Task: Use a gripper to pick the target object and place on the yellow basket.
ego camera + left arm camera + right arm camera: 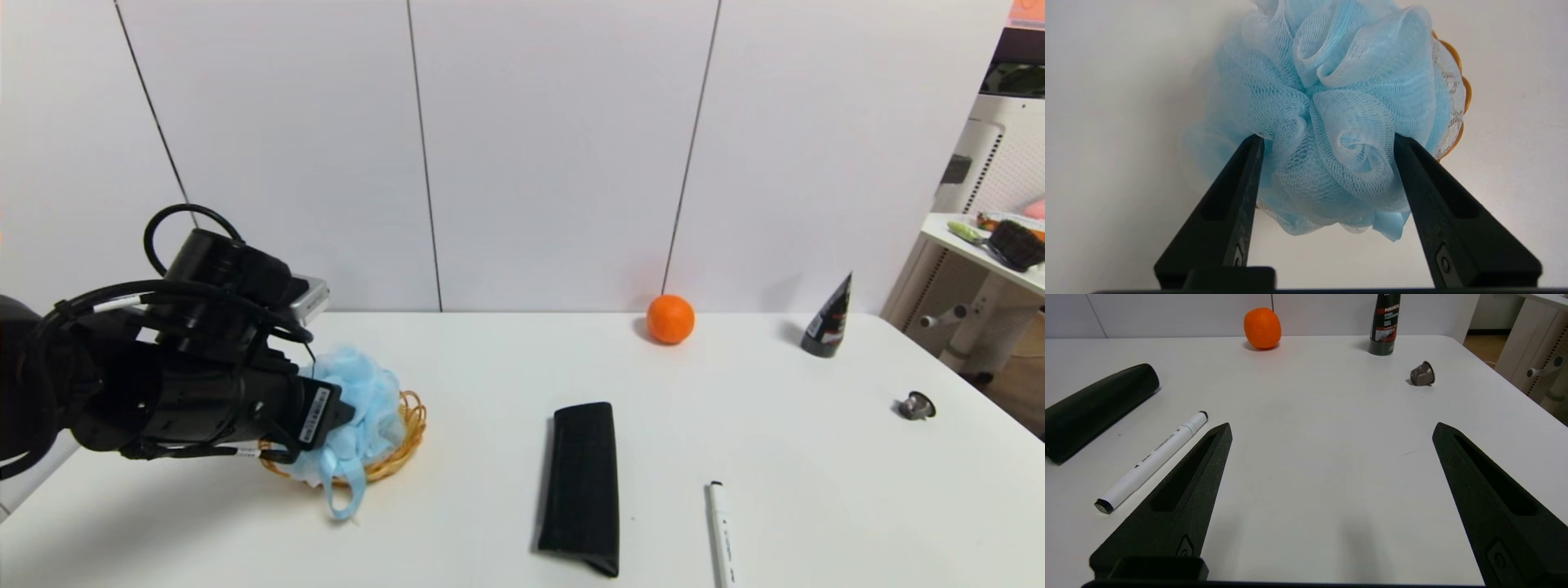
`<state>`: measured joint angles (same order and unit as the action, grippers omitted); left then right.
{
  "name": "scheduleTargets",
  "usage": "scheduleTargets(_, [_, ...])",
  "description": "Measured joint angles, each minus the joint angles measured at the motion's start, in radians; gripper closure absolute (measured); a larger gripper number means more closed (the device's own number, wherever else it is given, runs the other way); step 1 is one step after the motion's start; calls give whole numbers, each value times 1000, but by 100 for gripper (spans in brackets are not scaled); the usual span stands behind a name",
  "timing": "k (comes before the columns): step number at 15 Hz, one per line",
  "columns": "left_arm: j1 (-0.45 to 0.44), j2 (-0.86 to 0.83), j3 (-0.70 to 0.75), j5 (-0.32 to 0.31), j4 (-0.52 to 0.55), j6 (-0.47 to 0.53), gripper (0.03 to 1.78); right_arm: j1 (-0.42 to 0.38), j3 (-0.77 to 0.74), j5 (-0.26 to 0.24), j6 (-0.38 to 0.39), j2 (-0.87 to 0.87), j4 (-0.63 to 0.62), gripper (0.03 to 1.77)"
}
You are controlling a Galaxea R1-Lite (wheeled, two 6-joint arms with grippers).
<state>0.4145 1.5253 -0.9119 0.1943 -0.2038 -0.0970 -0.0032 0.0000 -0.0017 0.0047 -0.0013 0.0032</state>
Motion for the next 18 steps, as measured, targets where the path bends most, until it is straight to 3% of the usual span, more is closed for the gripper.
scheduleTargets(5, [10, -163, 59, -1, -3, -1, 39, 0, 0, 0, 0, 0, 0, 11])
scheduleTargets(13, [14, -374, 128, -9, 62, 8, 21, 0, 0, 0, 0, 0, 0, 11])
scheduleTargets(18, [-38, -775, 440, -10, 196, 107, 16, 0, 0, 0, 0, 0, 0, 11])
